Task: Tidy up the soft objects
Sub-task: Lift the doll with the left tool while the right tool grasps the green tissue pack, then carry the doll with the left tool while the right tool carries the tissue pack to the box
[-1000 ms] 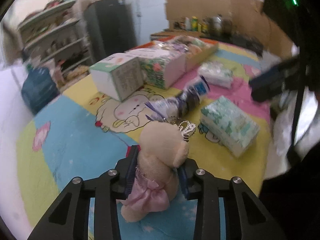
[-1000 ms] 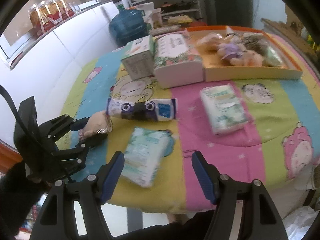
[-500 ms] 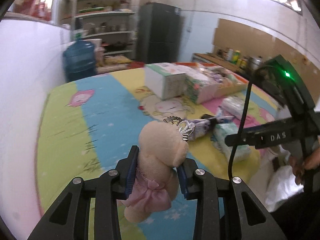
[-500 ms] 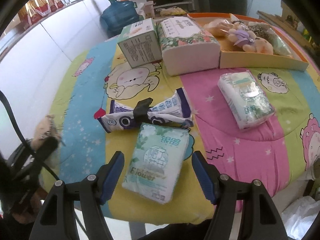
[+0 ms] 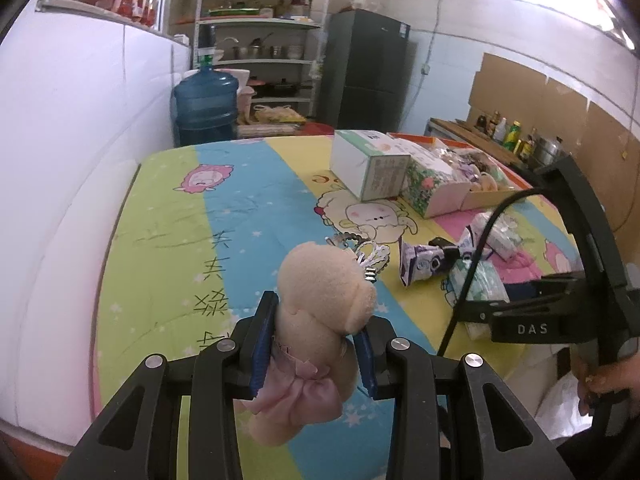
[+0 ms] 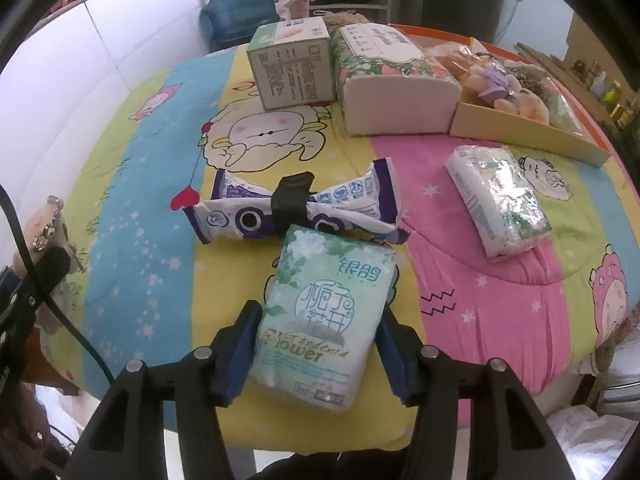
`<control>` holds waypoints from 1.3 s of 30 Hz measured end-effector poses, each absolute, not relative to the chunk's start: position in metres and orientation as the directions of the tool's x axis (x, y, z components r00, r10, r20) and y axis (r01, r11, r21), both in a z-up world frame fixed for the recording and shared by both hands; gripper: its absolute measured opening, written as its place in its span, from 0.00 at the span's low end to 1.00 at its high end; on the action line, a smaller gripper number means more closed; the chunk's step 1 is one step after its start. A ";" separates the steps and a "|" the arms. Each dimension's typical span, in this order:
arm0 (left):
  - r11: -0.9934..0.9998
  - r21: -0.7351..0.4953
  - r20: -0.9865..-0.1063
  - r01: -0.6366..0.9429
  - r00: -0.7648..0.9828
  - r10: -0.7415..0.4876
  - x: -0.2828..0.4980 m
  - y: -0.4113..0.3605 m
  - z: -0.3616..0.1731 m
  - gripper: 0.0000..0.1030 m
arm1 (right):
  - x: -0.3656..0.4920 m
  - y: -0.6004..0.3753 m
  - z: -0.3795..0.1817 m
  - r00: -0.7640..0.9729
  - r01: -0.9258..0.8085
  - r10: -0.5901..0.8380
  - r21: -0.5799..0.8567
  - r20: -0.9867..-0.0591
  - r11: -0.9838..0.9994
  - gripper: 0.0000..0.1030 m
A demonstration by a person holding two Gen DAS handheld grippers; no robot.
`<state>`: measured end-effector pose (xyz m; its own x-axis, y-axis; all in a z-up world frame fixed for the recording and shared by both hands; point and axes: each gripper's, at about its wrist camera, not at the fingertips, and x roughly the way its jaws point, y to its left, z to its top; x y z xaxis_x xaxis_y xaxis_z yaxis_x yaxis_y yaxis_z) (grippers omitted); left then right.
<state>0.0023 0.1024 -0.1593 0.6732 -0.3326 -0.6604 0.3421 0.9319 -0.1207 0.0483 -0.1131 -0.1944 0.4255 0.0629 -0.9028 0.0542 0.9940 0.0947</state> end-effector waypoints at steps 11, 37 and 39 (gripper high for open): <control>0.936 -0.134 -0.657 0.324 0.678 -0.329 0.003 0.092 -0.148 0.35 | 0.031 -0.123 -0.182 0.431 0.017 0.133 0.155 -0.892 0.988 0.51; 0.832 -0.199 -0.588 0.519 0.615 -0.524 0.018 -0.058 -0.090 0.35 | 0.004 -0.261 -0.091 0.640 0.186 -0.035 0.111 -0.767 0.976 0.51; 0.826 -0.205 -0.588 0.525 0.609 -0.533 0.022 -0.069 -0.088 0.35 | 0.005 -0.273 -0.088 0.641 0.192 -0.044 0.105 -0.766 0.976 0.51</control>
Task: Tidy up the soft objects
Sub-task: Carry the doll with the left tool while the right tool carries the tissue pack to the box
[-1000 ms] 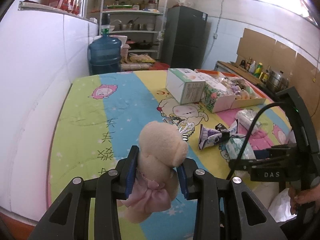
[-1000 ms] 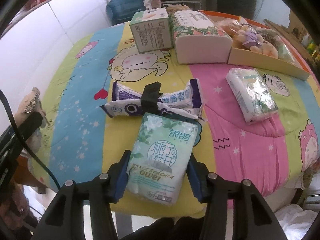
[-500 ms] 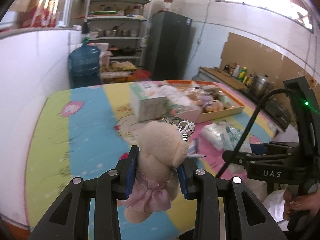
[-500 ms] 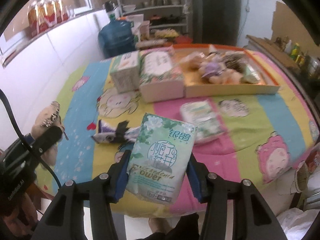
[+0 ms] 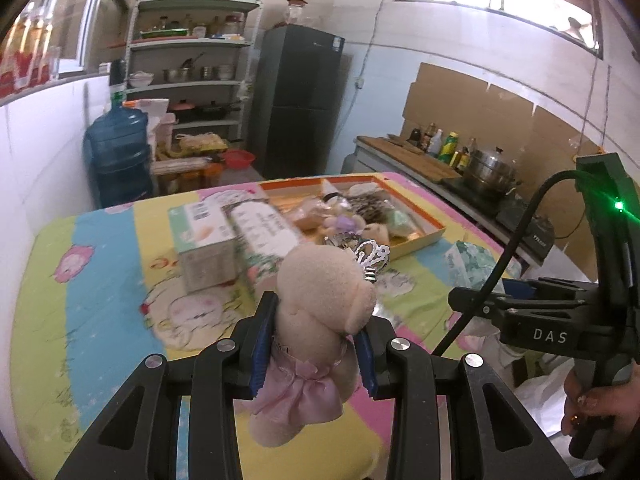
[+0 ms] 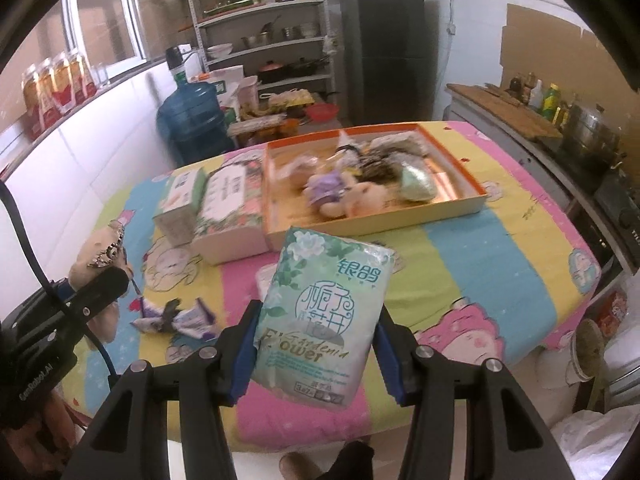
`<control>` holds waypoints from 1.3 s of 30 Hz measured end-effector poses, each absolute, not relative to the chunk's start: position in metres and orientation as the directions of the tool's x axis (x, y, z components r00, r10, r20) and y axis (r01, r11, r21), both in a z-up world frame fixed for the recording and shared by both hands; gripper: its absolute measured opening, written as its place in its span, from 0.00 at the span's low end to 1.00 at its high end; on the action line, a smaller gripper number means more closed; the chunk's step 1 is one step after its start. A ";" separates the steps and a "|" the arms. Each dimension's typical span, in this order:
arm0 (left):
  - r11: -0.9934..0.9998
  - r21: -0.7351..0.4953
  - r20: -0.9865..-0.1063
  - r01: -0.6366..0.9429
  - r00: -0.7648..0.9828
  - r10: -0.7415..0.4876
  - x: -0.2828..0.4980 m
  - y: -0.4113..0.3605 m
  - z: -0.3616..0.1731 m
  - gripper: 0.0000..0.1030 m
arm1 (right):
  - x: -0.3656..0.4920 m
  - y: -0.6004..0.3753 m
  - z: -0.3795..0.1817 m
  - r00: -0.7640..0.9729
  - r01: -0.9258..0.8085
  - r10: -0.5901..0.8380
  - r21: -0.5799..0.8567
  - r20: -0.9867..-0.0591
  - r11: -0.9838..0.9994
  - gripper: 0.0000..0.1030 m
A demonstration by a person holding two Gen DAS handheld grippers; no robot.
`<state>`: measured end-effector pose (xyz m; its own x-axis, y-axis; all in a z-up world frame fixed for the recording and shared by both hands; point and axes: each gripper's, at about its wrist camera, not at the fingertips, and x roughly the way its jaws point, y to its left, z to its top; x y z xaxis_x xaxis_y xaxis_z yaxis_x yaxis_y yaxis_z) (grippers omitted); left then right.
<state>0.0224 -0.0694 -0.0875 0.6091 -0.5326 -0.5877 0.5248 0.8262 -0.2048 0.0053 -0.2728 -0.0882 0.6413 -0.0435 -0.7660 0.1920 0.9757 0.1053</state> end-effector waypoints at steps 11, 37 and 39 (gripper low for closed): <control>0.817 -0.237 -0.593 0.526 0.587 -0.551 0.067 -0.133 -0.080 0.36 | 0.041 -0.342 -0.081 0.644 0.214 -0.041 0.129 -0.764 0.968 0.51; 0.873 -0.268 -0.663 0.407 0.580 -0.473 0.183 -0.259 -0.091 0.36 | 0.175 -0.455 -0.100 0.600 0.031 0.117 0.169 -0.791 0.985 0.51; 0.878 -0.279 -0.676 0.389 0.570 -0.467 0.191 -0.266 -0.097 0.36 | 0.185 -0.462 -0.102 0.593 0.011 0.126 0.165 -0.796 0.986 0.51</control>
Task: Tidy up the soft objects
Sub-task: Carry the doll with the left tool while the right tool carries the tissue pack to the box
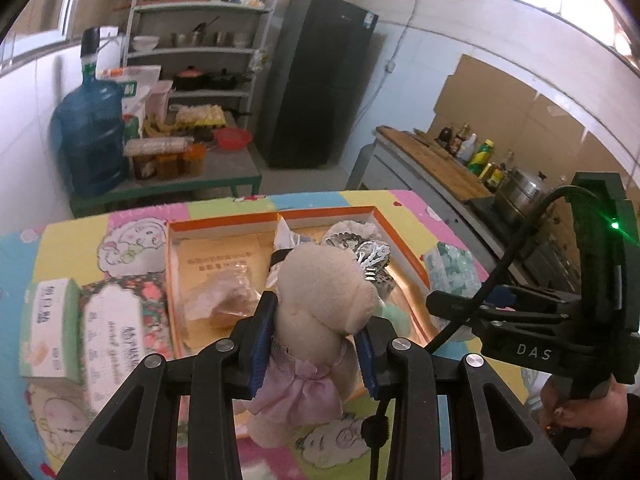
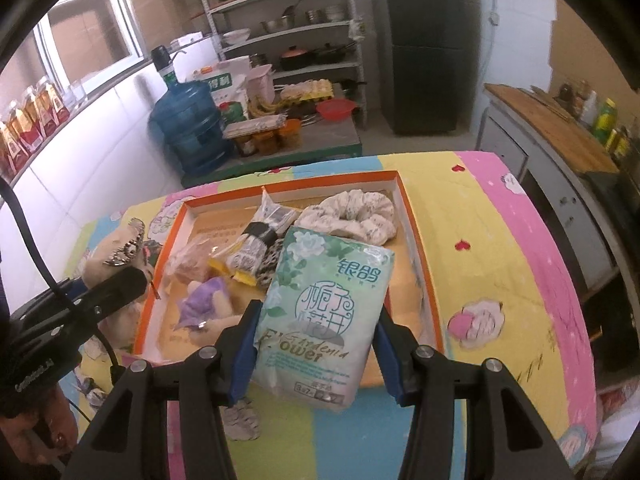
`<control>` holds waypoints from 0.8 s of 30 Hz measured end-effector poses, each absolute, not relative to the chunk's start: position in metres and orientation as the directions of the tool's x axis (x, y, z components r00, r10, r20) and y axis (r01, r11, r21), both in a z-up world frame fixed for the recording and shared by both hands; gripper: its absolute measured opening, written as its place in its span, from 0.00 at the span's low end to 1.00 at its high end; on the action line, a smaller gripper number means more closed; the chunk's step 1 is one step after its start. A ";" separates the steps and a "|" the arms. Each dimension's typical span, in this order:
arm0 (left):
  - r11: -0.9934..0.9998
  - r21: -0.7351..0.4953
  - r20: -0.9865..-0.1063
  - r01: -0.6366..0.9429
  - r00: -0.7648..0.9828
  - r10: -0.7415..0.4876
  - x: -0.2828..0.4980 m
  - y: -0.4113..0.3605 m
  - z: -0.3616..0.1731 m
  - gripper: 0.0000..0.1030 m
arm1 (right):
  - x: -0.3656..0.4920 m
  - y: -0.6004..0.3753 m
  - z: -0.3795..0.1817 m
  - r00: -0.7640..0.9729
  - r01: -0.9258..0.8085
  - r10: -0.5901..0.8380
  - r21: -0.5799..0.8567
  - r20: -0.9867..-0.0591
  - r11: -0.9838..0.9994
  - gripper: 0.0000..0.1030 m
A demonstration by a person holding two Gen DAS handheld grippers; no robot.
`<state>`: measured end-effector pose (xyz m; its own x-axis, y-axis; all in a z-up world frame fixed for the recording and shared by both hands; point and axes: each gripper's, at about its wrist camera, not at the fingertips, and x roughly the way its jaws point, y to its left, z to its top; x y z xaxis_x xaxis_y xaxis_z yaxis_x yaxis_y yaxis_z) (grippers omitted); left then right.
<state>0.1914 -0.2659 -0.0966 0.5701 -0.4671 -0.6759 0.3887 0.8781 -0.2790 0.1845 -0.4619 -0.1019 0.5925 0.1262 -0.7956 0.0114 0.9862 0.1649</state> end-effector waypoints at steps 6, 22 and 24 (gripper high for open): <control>0.884 -0.294 -0.698 0.364 0.550 -0.459 0.213 -0.285 -0.108 0.36 | 0.209 -0.481 -0.113 0.567 -0.023 0.141 0.155 -0.812 0.988 0.51; 0.893 -0.295 -0.750 0.339 0.497 -0.437 0.262 -0.320 -0.130 0.36 | 0.257 -0.502 -0.142 0.507 -0.075 0.236 0.230 -0.829 0.970 0.51; 0.893 -0.300 -0.757 0.335 0.485 -0.437 0.266 -0.323 -0.135 0.36 | 0.260 -0.502 -0.145 0.502 -0.078 0.240 0.233 -0.831 0.969 0.51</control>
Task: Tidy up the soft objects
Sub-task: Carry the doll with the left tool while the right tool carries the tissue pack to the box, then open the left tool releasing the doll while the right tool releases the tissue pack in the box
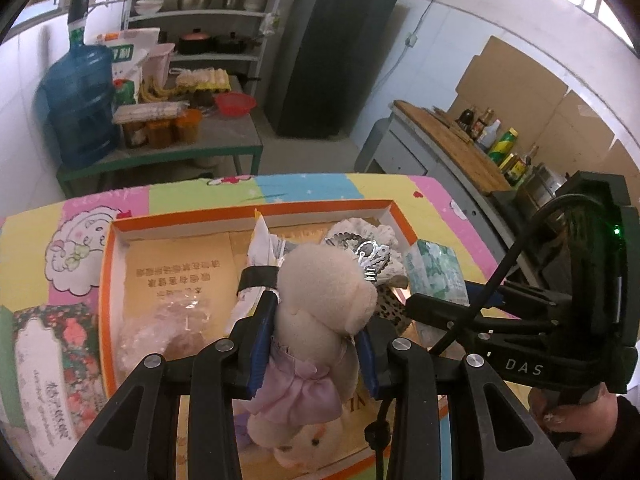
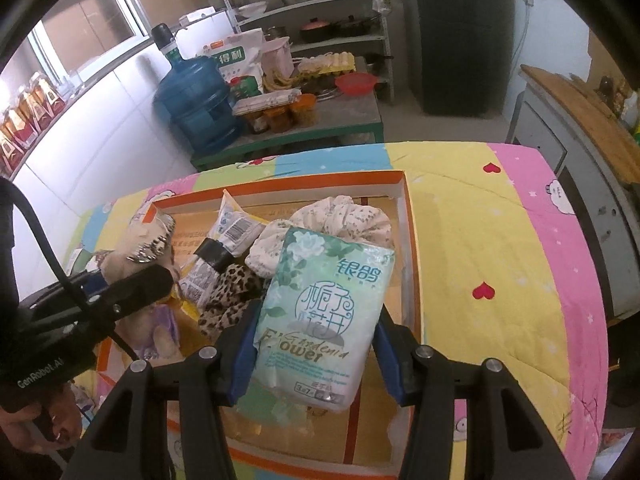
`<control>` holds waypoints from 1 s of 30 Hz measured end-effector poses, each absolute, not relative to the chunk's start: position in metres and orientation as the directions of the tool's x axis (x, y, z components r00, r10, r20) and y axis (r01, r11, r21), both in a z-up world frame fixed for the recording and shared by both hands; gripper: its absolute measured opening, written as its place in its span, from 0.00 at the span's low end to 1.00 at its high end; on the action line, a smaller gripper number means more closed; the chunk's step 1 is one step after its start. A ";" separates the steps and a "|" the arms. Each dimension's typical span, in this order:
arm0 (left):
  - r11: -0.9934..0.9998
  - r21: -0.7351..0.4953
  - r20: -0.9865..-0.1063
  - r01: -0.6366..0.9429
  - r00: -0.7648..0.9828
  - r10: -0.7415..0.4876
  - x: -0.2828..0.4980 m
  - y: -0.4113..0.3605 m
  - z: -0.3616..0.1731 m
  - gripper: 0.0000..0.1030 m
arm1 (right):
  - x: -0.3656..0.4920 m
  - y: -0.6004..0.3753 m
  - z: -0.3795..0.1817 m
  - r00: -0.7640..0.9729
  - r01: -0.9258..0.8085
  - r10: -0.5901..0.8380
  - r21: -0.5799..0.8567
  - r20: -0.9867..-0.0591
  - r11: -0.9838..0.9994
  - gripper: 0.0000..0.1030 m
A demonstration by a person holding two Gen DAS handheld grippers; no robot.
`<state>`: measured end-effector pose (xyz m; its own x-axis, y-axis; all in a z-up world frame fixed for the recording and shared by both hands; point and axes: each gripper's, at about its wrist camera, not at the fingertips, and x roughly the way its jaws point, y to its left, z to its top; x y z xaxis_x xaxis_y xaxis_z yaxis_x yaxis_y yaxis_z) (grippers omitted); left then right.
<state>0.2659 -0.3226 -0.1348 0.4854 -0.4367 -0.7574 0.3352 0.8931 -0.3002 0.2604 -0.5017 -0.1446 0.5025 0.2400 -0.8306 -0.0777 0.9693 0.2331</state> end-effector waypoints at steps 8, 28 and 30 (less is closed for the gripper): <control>0.895 -0.282 -0.777 0.345 0.465 -0.424 0.276 -0.331 -0.146 0.37 | 0.271 -0.499 -0.156 0.480 -0.092 0.263 0.251 -0.837 0.964 0.51; 0.872 -0.306 -0.761 0.381 0.452 -0.465 0.275 -0.333 -0.157 0.51 | 0.277 -0.501 -0.177 0.461 -0.067 0.258 0.257 -0.849 0.964 0.59; 0.871 -0.312 -0.760 0.379 0.451 -0.468 0.275 -0.331 -0.157 0.55 | 0.275 -0.502 -0.177 0.464 -0.068 0.253 0.251 -0.849 0.966 0.59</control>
